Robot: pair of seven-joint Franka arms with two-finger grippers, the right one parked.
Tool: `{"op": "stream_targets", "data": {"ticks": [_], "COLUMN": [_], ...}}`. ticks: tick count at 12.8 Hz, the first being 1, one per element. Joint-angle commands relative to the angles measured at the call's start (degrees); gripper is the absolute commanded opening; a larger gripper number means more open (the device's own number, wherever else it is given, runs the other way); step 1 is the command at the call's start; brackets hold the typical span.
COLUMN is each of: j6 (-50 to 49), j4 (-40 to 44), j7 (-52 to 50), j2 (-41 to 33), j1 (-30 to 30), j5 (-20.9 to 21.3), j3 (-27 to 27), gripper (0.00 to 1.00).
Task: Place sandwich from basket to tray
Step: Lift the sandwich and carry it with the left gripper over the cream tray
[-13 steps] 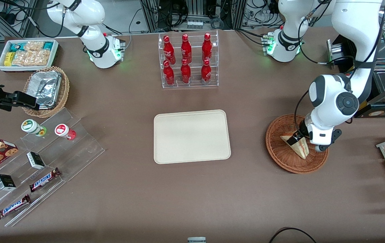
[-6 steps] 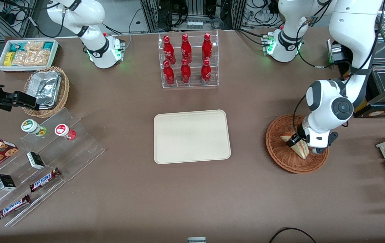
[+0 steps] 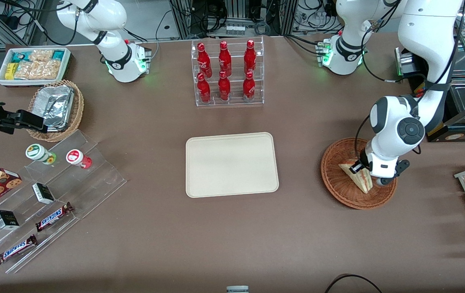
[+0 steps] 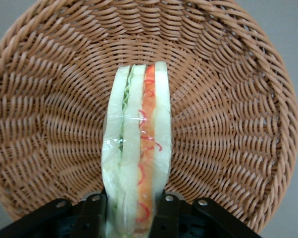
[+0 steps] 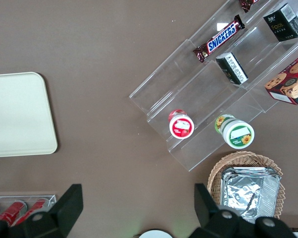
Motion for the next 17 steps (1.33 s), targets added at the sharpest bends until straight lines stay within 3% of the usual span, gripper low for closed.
{"op": "stream_targets", "data": {"ticks": [1, 6, 10, 17], "j6": [-8.7, -20.2, -20.2, -21.7], "j4": [3.7, 12.8, 15.9, 25.6], "j7": [0.3, 0.5, 0.4, 0.2], "j2": [-2.2, -1.9, -1.3, 7.4], "j1": [-0.6, -5.3, -10.4, -22.4], "j5": [2.0, 2.0, 1.2, 1.0], "j3": [-0.1, -0.5, -0.7, -0.9], "gripper": [0.00, 0.00, 0.00, 0.00]}}
